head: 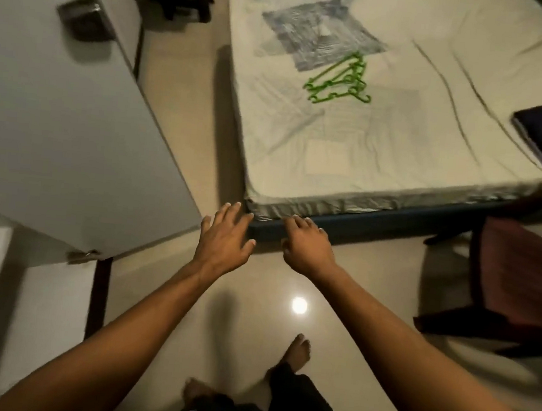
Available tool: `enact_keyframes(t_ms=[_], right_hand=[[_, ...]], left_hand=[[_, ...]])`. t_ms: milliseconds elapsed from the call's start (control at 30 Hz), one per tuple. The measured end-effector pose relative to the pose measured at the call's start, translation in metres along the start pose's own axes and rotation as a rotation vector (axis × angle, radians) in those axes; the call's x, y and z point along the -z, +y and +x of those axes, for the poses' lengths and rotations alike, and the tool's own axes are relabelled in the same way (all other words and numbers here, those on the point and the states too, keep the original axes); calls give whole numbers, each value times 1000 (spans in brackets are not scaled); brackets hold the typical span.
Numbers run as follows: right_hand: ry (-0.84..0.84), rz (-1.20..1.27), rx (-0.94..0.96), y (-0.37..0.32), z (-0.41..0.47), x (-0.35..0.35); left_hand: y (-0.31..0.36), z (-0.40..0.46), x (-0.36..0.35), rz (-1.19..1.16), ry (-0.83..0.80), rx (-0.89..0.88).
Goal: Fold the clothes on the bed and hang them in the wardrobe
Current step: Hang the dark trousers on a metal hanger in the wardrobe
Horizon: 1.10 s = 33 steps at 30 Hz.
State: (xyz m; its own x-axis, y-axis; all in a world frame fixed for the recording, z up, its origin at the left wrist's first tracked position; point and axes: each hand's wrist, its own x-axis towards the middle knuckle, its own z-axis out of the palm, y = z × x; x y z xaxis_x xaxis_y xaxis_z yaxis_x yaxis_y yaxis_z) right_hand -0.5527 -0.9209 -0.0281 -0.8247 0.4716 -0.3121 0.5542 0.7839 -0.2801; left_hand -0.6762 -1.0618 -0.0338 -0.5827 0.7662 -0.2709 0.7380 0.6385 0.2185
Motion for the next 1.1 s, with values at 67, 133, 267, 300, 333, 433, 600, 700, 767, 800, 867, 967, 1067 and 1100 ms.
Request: enact_keyframes(t_ms=[67, 133, 267, 300, 333, 433, 600, 700, 767, 800, 867, 967, 1067, 1100], right_hand=[[31, 13, -62, 43, 4, 11], [53, 23, -133, 93, 9, 26], [97, 27, -247, 177, 17, 59], [107, 27, -270, 194, 20, 66], [119, 35, -302, 215, 26, 77], [147, 52, -374, 263, 45, 102], [172, 50, -478, 328, 87, 142], [194, 47, -532, 368, 115, 167], [201, 97, -596, 396, 130, 187], [199, 114, -620, 410, 136, 192], [211, 132, -683, 443, 151, 209], [250, 230, -780, 485, 163, 229], [275, 277, -863, 531, 174, 245], [291, 304, -887, 551, 178, 251]], left_hand=[[36, 31, -3, 5, -5, -59], [81, 67, -8, 17, -21, -125], [166, 129, -12, 2, -18, -228], [183, 142, -13, -4, -19, -245], [204, 160, -12, -9, -24, -269], [247, 205, -8, -9, -35, -321], [308, 283, 4, -27, -22, -395], [340, 337, 11, -16, -11, -463], [364, 379, 22, -15, -14, -503], [374, 396, 25, -27, -4, -513], [401, 436, 37, 4, 4, -564], [444, 481, 50, 31, 3, -643], [493, 519, 56, 43, 13, -712], [514, 533, 56, 51, 0, -730]])
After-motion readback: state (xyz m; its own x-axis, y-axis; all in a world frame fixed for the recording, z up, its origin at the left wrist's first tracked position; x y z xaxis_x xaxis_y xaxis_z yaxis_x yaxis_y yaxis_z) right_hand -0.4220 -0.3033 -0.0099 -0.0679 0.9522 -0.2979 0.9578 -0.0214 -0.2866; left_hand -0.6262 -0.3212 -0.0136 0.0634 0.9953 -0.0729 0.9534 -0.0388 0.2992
